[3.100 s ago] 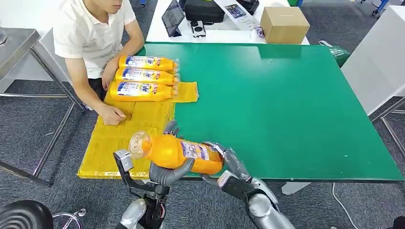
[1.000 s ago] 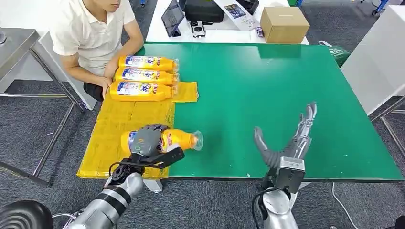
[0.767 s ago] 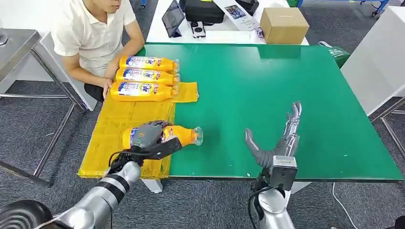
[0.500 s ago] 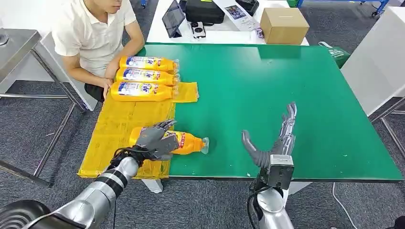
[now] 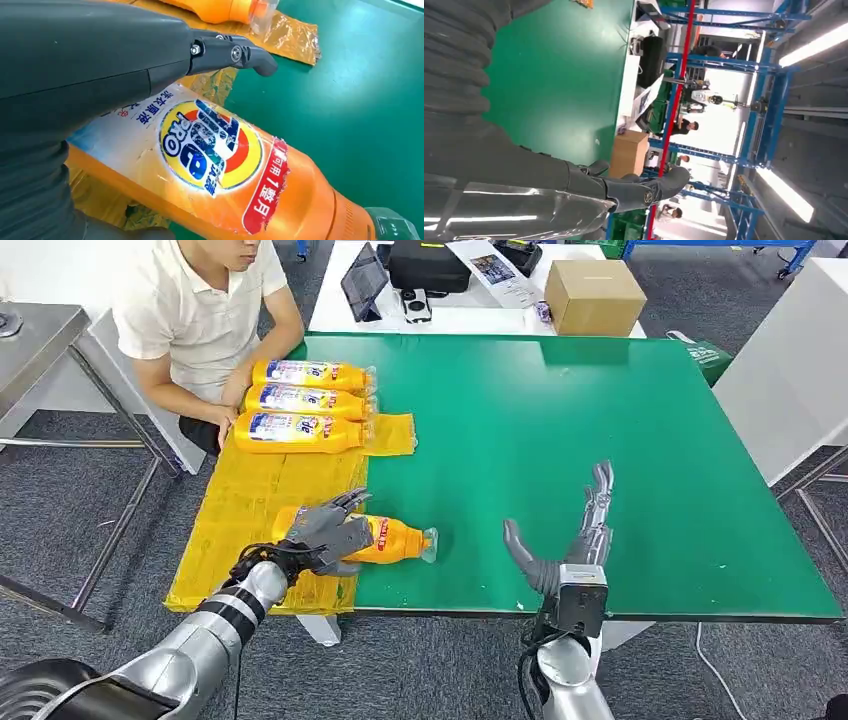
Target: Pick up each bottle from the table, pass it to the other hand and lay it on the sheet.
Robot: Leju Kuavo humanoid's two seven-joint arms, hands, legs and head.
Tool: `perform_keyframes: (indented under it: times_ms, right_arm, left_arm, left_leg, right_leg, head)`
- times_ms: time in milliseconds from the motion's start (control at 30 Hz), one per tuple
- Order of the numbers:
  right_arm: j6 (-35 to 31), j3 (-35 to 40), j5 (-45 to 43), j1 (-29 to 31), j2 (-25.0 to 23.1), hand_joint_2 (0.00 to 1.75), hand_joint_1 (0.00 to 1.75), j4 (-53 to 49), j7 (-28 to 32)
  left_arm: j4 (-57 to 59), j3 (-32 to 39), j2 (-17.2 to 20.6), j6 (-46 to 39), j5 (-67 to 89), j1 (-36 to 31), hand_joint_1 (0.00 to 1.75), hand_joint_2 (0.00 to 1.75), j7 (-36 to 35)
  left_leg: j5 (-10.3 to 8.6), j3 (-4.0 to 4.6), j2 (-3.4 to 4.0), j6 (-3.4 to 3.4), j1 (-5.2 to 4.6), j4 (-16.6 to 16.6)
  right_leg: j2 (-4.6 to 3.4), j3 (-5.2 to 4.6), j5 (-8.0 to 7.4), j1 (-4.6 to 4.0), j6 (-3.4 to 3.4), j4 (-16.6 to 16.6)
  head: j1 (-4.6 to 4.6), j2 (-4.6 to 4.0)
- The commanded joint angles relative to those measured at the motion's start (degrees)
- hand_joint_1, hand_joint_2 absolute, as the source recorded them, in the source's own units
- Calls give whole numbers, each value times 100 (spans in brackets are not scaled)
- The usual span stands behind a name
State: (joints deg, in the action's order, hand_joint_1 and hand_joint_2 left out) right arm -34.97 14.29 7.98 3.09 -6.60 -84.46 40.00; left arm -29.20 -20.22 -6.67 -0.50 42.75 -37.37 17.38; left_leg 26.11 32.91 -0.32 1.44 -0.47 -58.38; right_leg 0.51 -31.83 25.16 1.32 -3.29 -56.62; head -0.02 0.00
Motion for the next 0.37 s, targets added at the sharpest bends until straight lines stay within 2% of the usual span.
perform_keyframes:
  times_ms: [33, 167, 233, 267, 300, 367]
  right_arm:
    - [-10, 51, -48, 279, 104, 175, 0, 476, 0]
    - [-93, 67, -58, 285, 146, 175, 0, 512, 0]
    - [-106, -4, -79, 234, 103, 175, 0, 536, 0]
    - [-142, -94, -80, 197, 33, 175, 0, 579, 0]
    - [-89, -144, -126, 164, -38, 175, 0, 590, 0]
    - [136, -292, -300, 134, -189, 175, 0, 644, 0]
  left_arm:
    - [523, -46, 152, 601, -41, 22, 0, 175, 180]
    - [40, 14, 90, -177, -147, 188, 0, 175, 518]
    - [-708, 750, -333, -1243, -899, 547, 0, 175, 703]
    - [-1174, 1280, -666, -1326, -1758, 758, 0, 175, 658]
    - [-1800, 1584, -990, -874, -2909, 1014, 0, 175, 898]
    - [-2603, 1424, -1083, -673, -4237, 1355, 0, 175, 707]
  left_leg:
    - [-1, -8, 20, -9, 6, 7]
    - [-5, -7, 19, -10, 9, 10]
    - [-5, -7, 1, -3, 3, 8]
    - [-7, -1, 3, -5, 9, 7]
    - [-8, 5, -1, -5, 11, 5]
    - [-3, 17, -12, -4, 11, -5]
  right_leg:
    - [-21, 3, -8, -7, 13, 10]
    - [-21, 4, -14, -10, 16, 15]
    - [-4, 8, -7, -4, 9, 11]
    - [-6, 5, -12, -10, 14, 15]
    - [-2, 0, -11, -11, 14, 14]
    - [14, -8, -2, -11, 12, 8]
  head:
    - [0, 0]
    - [0, 0]
    - [2, 0]
    - [2, 0]
    - [0, 0]
    - [-2, 0]
